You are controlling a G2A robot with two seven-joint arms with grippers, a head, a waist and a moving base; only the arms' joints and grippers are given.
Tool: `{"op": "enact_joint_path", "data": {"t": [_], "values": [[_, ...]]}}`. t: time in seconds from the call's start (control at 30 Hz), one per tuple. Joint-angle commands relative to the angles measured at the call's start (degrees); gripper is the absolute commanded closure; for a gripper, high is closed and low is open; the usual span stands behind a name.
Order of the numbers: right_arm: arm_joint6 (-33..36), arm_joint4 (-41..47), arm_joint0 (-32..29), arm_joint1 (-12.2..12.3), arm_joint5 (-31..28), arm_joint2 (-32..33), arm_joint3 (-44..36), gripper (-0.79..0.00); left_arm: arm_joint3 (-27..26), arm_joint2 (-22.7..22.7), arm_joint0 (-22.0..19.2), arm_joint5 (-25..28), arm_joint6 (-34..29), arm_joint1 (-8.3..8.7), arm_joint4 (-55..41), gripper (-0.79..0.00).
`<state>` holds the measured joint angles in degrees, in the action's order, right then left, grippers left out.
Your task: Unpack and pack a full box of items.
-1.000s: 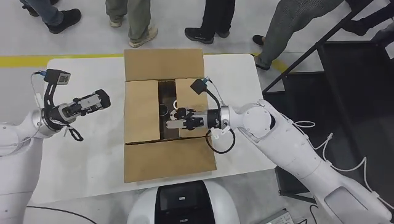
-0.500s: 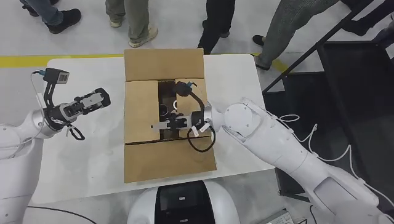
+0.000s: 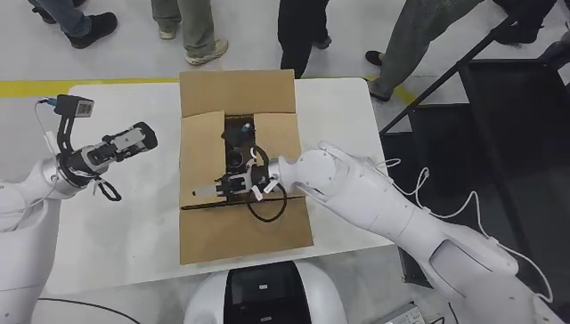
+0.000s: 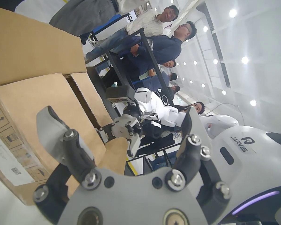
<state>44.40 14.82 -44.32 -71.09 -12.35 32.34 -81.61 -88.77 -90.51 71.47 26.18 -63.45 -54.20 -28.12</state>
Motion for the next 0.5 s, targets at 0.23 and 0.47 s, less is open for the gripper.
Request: {"op": "enact_joint_path", "data": {"t": [0.23,0.47], "values": [[-1.1,1.2,4.0,-4.6,-15.1,-3.9,3.4,-0.785,-3.2,-2.4,0.9,-0.4,-1.0,0.02,-10.1,-0.785],[0.4,1.1,9.1,-10.7,-16.8,-10.4,11.9,-0.785,-3.0,-1.1,-0.3,-3.2,-4.3,0.09,-11.0,-0.785]]}}
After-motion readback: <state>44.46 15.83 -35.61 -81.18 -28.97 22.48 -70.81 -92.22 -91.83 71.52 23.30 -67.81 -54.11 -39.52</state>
